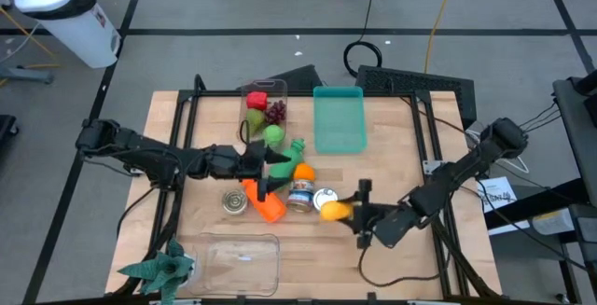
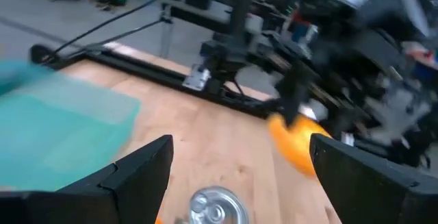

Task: Pick & Place Food Item
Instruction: Put the yellow mango into the top transparent bin

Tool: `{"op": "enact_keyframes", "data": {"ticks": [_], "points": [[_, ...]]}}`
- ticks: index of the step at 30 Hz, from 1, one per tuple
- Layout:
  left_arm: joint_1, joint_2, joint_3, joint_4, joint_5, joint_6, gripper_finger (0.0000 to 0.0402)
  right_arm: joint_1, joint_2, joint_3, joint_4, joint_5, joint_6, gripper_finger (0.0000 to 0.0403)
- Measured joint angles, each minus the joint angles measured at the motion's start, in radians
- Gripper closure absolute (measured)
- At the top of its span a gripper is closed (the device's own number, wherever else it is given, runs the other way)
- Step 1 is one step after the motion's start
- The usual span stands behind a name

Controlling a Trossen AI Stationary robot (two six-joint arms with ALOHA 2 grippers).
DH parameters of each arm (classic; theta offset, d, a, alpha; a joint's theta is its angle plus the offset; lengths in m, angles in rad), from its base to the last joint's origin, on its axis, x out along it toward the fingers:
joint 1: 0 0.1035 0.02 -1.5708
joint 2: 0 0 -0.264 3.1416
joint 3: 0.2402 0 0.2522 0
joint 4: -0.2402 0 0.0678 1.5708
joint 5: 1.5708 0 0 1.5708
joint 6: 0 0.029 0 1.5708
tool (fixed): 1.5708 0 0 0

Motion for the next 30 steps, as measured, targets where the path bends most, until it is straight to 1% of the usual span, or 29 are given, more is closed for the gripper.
{"op": "enact_keyframes", "data": {"ticks": [3, 6, 9, 12, 16, 18, 21, 26, 30], "points": [[-0.042, 0.000, 0.000, 0.015, -0.012, 0.071, 0.0050, 0.000, -0.045, -0.082, 0.125, 0.048, -0.020, 0.0196], [-0.083, 0.004, 0.000, 0.026, -0.020, 0.151, 0.0050, -0.003, -0.075, -0.165, 0.297, 0.052, -0.086, 0.0196], [-0.126, 0.034, 0.000, 0.047, -0.050, 0.244, 0.0050, -0.008, -0.083, -0.236, 0.476, 0.051, -0.154, 0.0196], [-0.160, 0.092, 0.000, 0.109, -0.085, 0.318, 0.0050, -0.010, -0.084, -0.279, 0.597, 0.052, -0.204, 0.0196], [-0.178, 0.180, 0.006, 0.258, -0.097, 0.380, 0.0050, -0.010, -0.083, -0.290, 0.618, 0.052, -0.217, 0.0196], [-0.178, 0.218, 0.034, 0.283, -0.097, 0.421, 0.0050, -0.010, -0.084, -0.290, 0.622, 0.052, -0.217, 0.0195], [-0.177, 0.271, 0.098, 0.267, -0.096, 0.431, 0.0050, -0.010, -0.084, -0.290, 0.620, 0.052, -0.217, 0.0195], [-0.175, 0.362, 0.217, 0.202, -0.063, 0.424, 0.0050, -0.010, -0.084, -0.290, 0.619, 0.052, -0.217, 0.0195], [-0.171, 0.425, 0.305, 0.135, -0.061, 0.420, 0.0050, -0.010, -0.084, -0.290, 0.619, 0.052, -0.217, 0.0195]]}}
